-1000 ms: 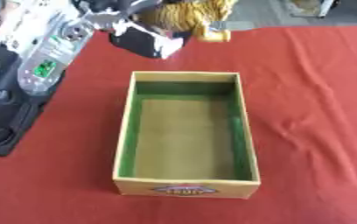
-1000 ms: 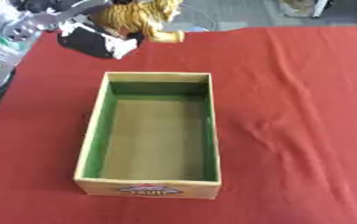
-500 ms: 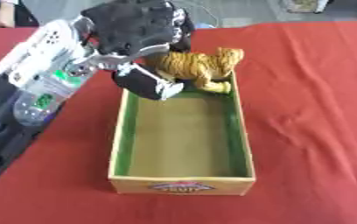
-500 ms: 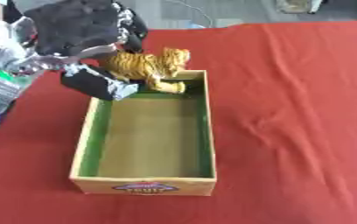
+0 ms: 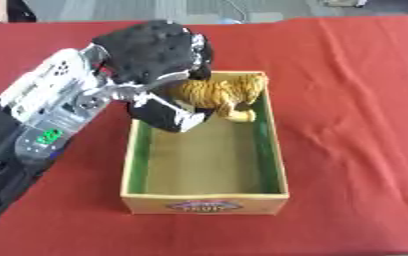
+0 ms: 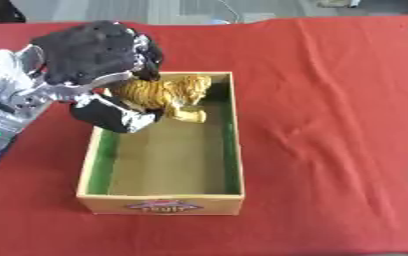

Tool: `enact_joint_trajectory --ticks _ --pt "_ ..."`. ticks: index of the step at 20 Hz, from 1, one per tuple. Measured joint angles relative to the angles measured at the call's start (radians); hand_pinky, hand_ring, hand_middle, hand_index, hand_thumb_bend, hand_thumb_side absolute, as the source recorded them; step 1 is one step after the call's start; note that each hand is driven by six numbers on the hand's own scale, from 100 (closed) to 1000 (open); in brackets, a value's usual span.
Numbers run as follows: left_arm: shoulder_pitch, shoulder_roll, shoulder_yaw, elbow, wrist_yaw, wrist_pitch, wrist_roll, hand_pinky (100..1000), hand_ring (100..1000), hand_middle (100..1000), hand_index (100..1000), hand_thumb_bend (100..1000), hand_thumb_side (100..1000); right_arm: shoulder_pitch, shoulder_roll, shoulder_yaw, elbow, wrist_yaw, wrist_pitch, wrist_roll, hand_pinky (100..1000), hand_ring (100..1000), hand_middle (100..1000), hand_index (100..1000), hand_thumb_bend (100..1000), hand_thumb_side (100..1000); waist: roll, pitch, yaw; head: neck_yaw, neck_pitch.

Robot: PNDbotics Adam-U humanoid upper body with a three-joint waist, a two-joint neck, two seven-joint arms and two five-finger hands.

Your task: Pick up objects on the table and place them in the box.

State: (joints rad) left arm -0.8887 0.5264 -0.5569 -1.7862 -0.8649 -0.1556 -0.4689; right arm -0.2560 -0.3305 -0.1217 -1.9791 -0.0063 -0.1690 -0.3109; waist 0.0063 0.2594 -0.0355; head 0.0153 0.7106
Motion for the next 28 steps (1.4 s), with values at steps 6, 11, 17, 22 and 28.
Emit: enact_joint_trajectory --ticks 6,11,17,22,28 --pt "0.012 -0.02 -0.027 0.063 -0.019 -0.013 -0.035 384 452 340 265 100 433 0.0 0.001 0.0 0.0 0.0 0.002 0.002 858 608 572 716 100 692 -0.002 0.007 -0.002 0.002 0.0" --pt "0.012 -0.039 -0.047 0.126 -0.044 -0.036 -0.057 423 478 370 309 100 418 0.0 0.006 0.003 0.0 0.0 0.003 0.003 858 609 572 716 100 693 -0.003 0.011 -0.003 0.007 0.0" --pt "0.002 -0.061 -0.062 0.195 -0.06 -0.089 -0.136 500 536 452 440 100 367 0.0 0.01 0.006 0.0 0.0 0.006 0.006 860 609 572 716 100 694 -0.003 0.015 -0.004 0.012 0.0" --pt "-0.002 -0.078 -0.063 0.244 -0.072 -0.121 -0.21 575 600 545 605 100 303 0.001 0.012 0.006 0.0 0.0 0.007 0.007 860 609 572 716 100 695 -0.008 0.017 -0.006 0.017 -0.001" --pt "-0.009 -0.082 -0.06 0.263 -0.089 -0.14 -0.252 646 686 660 776 100 338 0.001 0.018 0.007 0.0 0.0 0.008 0.008 861 609 572 717 100 695 -0.008 0.02 -0.006 0.019 -0.006"
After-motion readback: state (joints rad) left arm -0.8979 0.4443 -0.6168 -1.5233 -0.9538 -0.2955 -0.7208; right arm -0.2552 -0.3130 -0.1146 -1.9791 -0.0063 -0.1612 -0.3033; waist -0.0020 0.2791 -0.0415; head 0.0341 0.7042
